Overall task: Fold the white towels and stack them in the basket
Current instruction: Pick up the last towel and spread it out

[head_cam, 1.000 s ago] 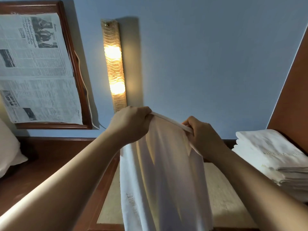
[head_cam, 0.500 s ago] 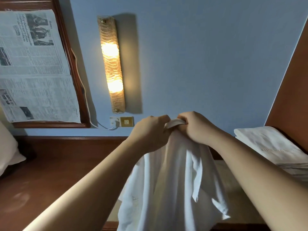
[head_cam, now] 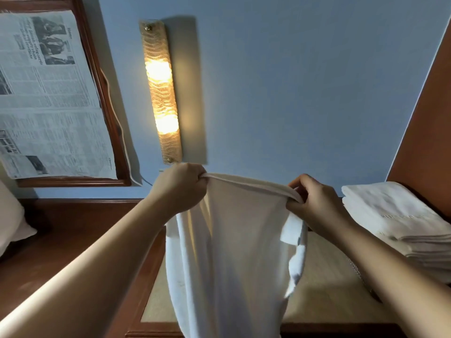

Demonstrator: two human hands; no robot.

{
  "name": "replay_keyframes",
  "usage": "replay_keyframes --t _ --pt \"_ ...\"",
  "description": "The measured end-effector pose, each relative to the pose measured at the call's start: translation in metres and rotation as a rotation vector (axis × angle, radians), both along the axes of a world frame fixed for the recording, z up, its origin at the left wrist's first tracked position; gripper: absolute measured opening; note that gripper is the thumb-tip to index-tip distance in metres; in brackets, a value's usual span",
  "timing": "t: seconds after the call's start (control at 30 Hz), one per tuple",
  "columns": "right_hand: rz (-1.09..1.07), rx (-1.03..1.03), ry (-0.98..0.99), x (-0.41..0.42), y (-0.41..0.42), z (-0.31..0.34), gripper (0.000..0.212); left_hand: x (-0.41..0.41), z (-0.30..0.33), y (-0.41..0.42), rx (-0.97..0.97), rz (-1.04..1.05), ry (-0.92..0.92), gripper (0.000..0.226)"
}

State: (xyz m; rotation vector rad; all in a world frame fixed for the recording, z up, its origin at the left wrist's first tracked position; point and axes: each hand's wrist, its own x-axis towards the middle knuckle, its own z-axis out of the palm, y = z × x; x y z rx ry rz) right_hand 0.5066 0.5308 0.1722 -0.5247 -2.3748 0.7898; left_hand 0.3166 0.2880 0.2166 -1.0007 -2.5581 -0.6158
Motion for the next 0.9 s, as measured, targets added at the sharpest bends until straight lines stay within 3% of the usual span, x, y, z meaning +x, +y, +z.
replay_keyframes --t 0.07,0.17,0.27,0.37,0.57,0.73,0.9 --pt "0.098 0.02 -0.06 -0.007 -0.002 0.007 0.005 0.005 -0.01 0.009 -0.002 -0.017 -0.019 0.016" --pt "0.227 0.017 -0.216 -0.02 -0.011 0.014 0.015 0.03 -0.027 0.027 -0.082 -0.165 -0.007 0.042" --pt "0.281 -0.259 -0.259 -0.029 -0.018 0.013 0.016 0.06 -0.038 0.04 -0.034 -0.34 -0.011 0.034" --pt "0.246 -0.431 -0.173 -0.028 -0.022 0.012 0.023 0.065 -0.044 0.043 0.174 -0.418 -0.186 0.027" --pt "0.277 -0.14 -0.158 -0.018 -0.022 0.014 0.014 0.059 -0.052 0.055 0.187 -0.271 -0.034 0.051" --pt "0.146 -0.019 -0.019 -0.013 -0.007 0.009 0.009 0.046 -0.051 0.051 0.14 -0.179 -0.02 0.029" --pt "-0.032 0.272 -0.097 -0.009 -0.006 0.011 0.023 0.037 -0.035 0.047 0.1 -0.134 0.051 0.02"
